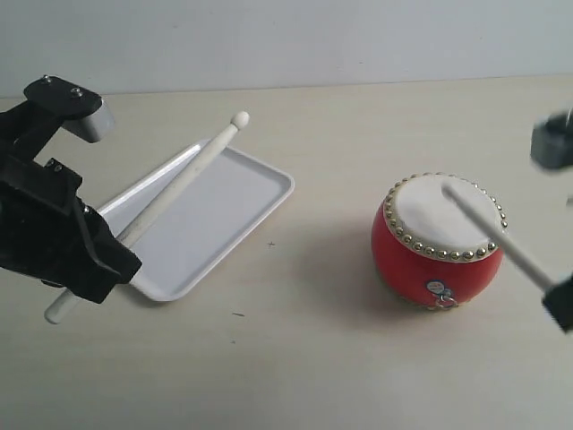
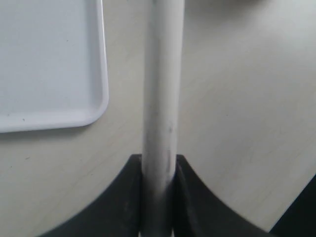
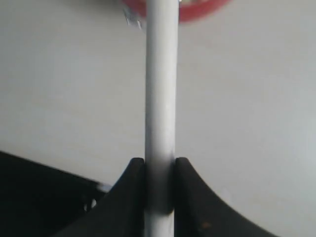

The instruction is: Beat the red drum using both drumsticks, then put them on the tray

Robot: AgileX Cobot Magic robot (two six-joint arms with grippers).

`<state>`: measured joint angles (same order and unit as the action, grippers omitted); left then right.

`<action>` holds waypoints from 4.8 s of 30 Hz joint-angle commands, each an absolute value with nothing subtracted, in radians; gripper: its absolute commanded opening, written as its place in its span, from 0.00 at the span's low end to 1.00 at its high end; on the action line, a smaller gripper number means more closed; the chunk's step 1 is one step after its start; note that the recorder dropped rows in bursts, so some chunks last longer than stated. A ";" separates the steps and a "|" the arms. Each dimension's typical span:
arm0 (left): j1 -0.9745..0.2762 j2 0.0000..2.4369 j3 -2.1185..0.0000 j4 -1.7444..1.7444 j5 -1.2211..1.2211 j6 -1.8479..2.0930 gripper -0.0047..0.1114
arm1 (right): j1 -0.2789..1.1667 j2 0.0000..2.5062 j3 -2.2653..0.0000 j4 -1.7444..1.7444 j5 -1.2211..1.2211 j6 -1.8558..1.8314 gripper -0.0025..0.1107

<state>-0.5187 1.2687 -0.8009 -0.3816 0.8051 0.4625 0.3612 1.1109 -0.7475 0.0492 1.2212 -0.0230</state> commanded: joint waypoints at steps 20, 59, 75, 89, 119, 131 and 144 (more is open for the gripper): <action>-0.788 1.721 -1.322 -0.334 0.998 0.465 0.04 | 0.353 0.890 -0.735 -0.208 1.221 0.056 0.02; -0.840 1.679 -1.443 -0.224 1.162 0.396 0.04 | 0.355 1.124 -0.799 0.026 1.221 -0.044 0.02; -0.904 2.141 -1.612 -0.213 1.221 0.387 0.04 | 0.355 0.907 -0.835 -0.038 1.221 0.030 0.02; -0.885 1.800 -1.640 -0.183 1.221 0.360 0.04 | 0.355 1.029 -0.649 -0.032 1.221 -0.019 0.02; -0.887 1.719 -1.591 -0.191 1.221 0.346 0.04 | 0.355 1.388 -0.843 -0.055 1.221 -0.049 0.02; -0.889 1.920 -1.571 -0.199 1.221 0.357 0.04 | 0.355 0.903 -0.942 -0.170 1.221 0.036 0.02; -0.889 2.039 -1.571 -0.183 1.221 0.339 0.04 | 0.355 0.876 -0.843 -0.103 1.221 0.000 0.02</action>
